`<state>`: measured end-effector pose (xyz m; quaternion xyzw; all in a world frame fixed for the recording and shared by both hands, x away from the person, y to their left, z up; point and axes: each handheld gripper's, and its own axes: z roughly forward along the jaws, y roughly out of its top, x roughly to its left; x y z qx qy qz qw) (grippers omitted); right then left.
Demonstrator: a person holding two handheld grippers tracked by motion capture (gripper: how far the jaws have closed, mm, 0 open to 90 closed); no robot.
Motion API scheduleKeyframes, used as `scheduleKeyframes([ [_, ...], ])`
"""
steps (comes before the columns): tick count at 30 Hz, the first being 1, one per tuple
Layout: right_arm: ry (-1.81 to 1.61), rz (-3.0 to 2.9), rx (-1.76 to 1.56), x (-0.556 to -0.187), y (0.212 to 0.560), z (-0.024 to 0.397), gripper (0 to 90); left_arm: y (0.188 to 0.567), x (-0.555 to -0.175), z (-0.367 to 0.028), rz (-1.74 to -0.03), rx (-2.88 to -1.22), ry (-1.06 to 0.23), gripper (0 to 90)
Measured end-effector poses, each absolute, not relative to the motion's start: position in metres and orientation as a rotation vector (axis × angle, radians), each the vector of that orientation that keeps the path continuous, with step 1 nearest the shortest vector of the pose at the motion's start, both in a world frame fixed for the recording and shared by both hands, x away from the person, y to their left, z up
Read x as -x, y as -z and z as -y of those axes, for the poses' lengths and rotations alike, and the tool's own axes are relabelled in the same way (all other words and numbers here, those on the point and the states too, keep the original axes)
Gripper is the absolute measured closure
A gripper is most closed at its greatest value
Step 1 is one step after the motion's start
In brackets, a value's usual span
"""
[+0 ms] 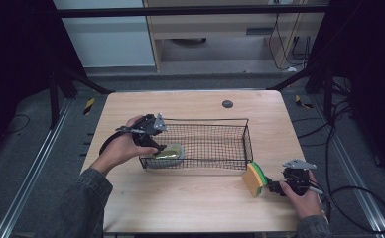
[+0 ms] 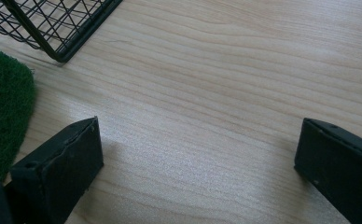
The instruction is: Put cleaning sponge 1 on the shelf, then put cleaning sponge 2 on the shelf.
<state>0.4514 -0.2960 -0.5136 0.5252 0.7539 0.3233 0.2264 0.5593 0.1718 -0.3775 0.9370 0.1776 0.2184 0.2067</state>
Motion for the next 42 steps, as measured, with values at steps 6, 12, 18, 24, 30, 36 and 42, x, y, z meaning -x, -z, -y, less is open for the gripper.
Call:
scheduleKeyframes([
  [6, -0.891, -2.078, -1.447, -0.451, 0.514, 0.296, 1.2, 0.371, -0.544, -0.188, -0.607, -2.477, -0.609, 4.7],
  [12, -0.891, -2.078, -1.448, -0.451, 0.514, 0.296, 1.2, 0.365, -0.528, -0.207, -0.689, -2.38, -0.631, 3.9],
  [18, -0.891, -2.078, -1.448, -0.451, 0.514, 0.296, 1.2, 0.371, -0.504, -0.238, -0.761, -2.321, -0.656, 3.3],
  [24, -0.896, -2.077, -1.46, -0.451, 0.513, 0.296, 1.2, 0.396, -0.48, -0.277, -0.879, -2.196, -0.732, 2.4],
  [30, -0.894, -2.071, -1.465, -0.45, 0.513, 0.295, 1.1, 0.44, -0.475, -0.307, -1.05, -2.149, -0.716, 2.8],
  [36, -0.852, -2.114, -1.444, -0.448, 0.507, 0.295, 8.7, 0.472, -0.476, -0.319, -1.171, -2.037, -0.59, 3.5],
  [42, -0.772, -2.134, -1.428, -0.423, 0.482, 0.302, 12.1, 0.491, -0.473, -0.32, -1.176, -2.103, -0.571, 3.1],
])
